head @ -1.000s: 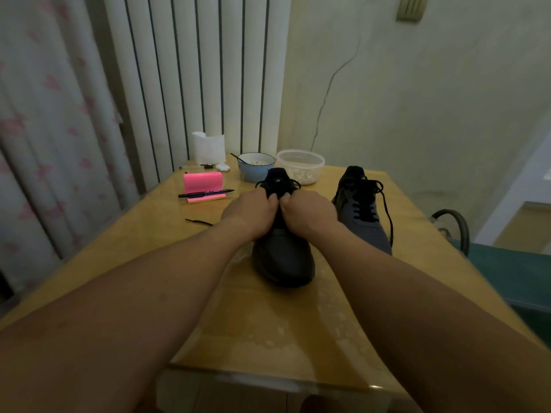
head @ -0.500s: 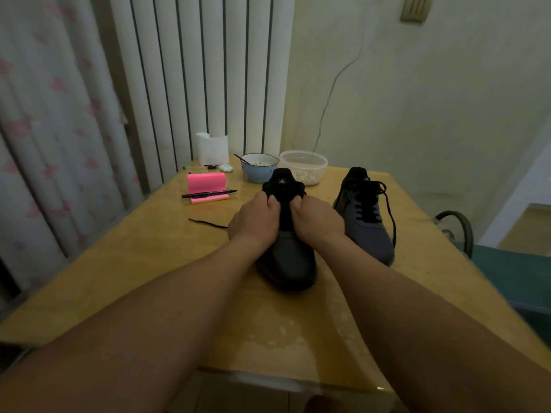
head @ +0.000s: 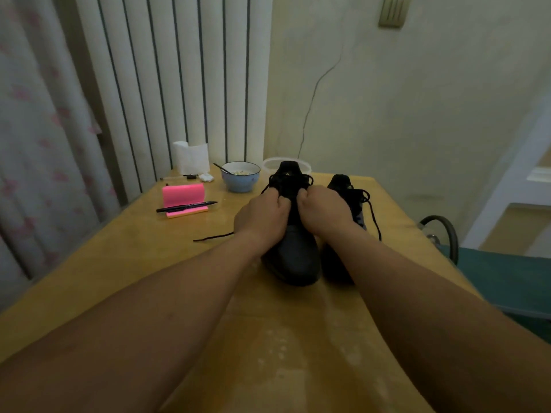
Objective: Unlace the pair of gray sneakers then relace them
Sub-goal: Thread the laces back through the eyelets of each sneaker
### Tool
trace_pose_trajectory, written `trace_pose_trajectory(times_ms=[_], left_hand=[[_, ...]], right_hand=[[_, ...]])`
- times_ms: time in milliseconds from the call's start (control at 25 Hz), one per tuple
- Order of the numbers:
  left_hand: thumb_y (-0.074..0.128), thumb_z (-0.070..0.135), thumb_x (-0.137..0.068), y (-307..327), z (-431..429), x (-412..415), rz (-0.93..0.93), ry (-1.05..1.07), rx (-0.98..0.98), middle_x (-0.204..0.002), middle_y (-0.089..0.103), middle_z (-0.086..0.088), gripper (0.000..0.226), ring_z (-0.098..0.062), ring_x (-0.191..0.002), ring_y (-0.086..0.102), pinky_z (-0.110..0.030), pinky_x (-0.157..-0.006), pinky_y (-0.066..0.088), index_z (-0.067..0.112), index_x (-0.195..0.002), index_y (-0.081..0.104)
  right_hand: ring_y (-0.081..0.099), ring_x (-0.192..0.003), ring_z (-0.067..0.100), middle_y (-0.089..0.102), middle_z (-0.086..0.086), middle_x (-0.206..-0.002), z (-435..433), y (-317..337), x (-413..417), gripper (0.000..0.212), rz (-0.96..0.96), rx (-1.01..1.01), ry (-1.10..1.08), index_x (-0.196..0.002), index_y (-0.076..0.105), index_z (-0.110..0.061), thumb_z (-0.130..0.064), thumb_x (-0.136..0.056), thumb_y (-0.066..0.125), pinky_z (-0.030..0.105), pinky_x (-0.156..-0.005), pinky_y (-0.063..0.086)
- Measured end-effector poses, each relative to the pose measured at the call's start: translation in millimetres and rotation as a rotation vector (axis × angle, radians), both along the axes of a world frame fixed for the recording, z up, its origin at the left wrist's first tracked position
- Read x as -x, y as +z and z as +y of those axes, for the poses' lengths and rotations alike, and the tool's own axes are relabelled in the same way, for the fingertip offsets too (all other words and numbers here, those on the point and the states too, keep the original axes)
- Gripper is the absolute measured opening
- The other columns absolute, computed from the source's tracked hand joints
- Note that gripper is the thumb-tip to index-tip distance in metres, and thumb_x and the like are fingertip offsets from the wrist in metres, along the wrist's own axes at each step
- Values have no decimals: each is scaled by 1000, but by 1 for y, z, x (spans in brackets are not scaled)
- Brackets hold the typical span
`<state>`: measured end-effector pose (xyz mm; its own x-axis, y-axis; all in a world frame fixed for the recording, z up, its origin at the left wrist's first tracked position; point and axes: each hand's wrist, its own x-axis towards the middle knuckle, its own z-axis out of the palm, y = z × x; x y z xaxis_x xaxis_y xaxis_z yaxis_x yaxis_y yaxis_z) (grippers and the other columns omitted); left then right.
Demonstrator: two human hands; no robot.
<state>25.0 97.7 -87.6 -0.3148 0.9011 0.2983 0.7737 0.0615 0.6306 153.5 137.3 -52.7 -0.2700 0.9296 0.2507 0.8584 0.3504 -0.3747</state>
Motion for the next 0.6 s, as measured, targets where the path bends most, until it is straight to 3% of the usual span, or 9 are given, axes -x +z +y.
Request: trace_pose_trajectory(times_ms=[120, 240, 320, 400, 480, 600], left_hand=[[36, 51, -107, -19, 21, -9, -78, -101, 72, -106, 67, -10, 36, -33, -95, 63, -44, -79, 52, 22, -110, 57], [45, 59, -104, -40, 13, -12, -161, -48, -41, -104, 58, 0, 36, -25, -97, 60, -43, -83, 51, 23, -105, 54], [51, 60, -101, -54, 4, -15, -220, -6, -98, -114, 53, 1, 40, -23, -107, 56, -44, -93, 51, 22, -114, 56], [52, 61, -100, -58, 1, -23, -301, 0, -118, -122, 54, 1, 48, -22, -116, 56, -48, -101, 51, 22, -128, 58], [46, 65, -98, -50, -2, -31, -384, -14, -121, -122, 59, 3, 50, -21, -116, 57, -51, -102, 51, 26, -125, 62], [36, 62, -105, -43, -22, -29, -474, -106, -100, -110, 65, 0, 49, -22, -107, 61, -46, -96, 51, 24, -106, 67]], right_hand=[[61, -82, 30, 57, 5, -78, 0, -4, -27, 37, 44, 15, 24, -82, 56, -11, -30, -109, 40, 34, -62, 37], [56, -73, 22, 57, -1, -80, -14, -17, -70, 24, 204, -190, -105, -83, 53, -19, -31, -104, 48, 35, -55, 33], [58, -89, 28, 57, 3, -100, -12, -29, -97, 21, 233, -120, -251, -101, 54, -17, -37, -102, 49, 38, -66, 42], [56, -109, 37, 55, 13, -120, -9, -43, -106, 41, 124, 74, -267, -123, 50, -11, -48, -103, 47, 44, -84, 49], [56, -112, 39, 57, 16, -123, -6, -51, -109, 48, 89, 126, -202, -127, 50, -9, -52, -104, 46, 46, -90, 50], [60, -93, 28, 63, 13, -111, -5, -42, -125, 38, 156, 184, -127, -116, 53, -12, -48, -107, 44, 41, -75, 48]])
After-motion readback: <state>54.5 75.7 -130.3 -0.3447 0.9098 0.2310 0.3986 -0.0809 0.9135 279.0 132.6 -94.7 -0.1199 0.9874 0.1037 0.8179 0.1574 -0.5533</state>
